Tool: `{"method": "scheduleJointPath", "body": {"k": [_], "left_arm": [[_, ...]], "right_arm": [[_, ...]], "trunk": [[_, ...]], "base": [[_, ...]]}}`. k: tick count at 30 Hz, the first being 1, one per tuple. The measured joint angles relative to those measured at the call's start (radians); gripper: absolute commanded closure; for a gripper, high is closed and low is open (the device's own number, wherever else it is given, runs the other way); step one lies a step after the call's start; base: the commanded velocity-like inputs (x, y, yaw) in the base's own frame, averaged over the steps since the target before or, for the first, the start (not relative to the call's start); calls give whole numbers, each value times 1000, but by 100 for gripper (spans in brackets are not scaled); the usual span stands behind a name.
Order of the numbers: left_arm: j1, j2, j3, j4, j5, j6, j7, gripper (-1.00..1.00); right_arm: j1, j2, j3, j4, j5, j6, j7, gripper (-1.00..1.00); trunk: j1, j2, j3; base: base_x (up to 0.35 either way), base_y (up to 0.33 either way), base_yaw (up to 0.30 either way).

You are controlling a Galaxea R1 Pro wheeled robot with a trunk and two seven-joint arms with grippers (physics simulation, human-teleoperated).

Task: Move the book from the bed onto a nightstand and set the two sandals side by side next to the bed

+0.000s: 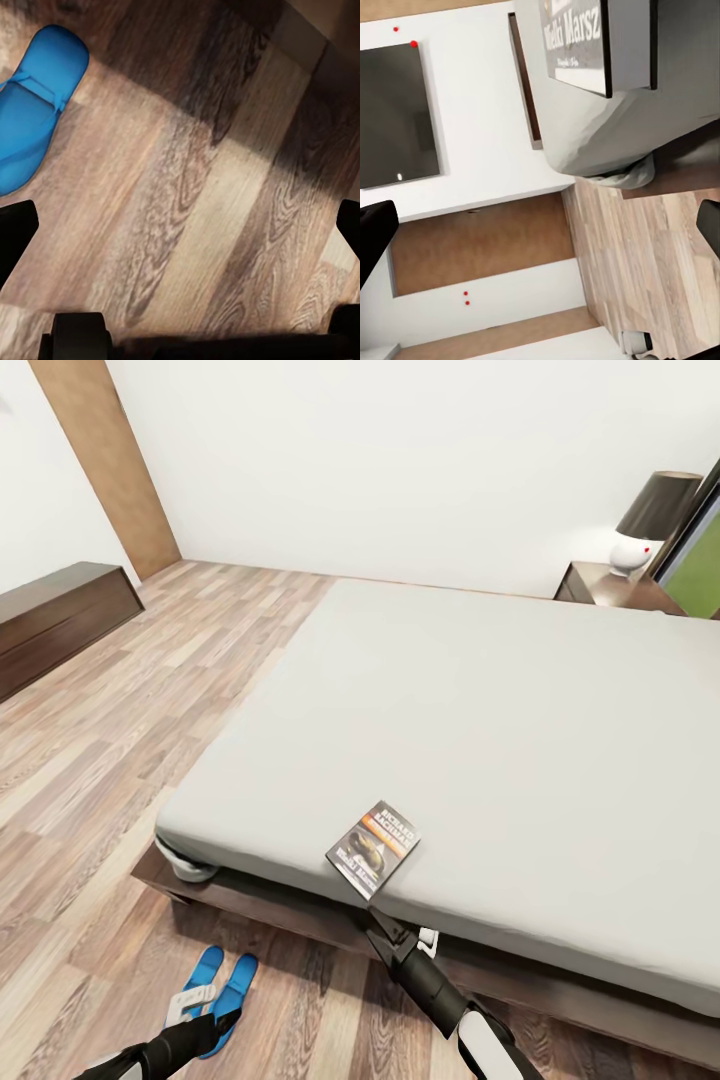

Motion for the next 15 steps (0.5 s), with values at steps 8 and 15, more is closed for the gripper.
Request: {"method": "scheduleJointPath", "body": {"k": [8, 15], "left_arm": [[0, 0, 0, 0, 0, 0, 0, -100], [0, 0, 0, 0, 0, 0, 0, -100]], "right_arm": [[0, 0, -2, 0, -5, -4, 1, -100], [0, 0, -8, -1, -6, -17, 3, -100]], "trunk": [[0, 0, 0], [0, 0, 0]], "base": [[0, 0, 0], [0, 0, 0]]}}
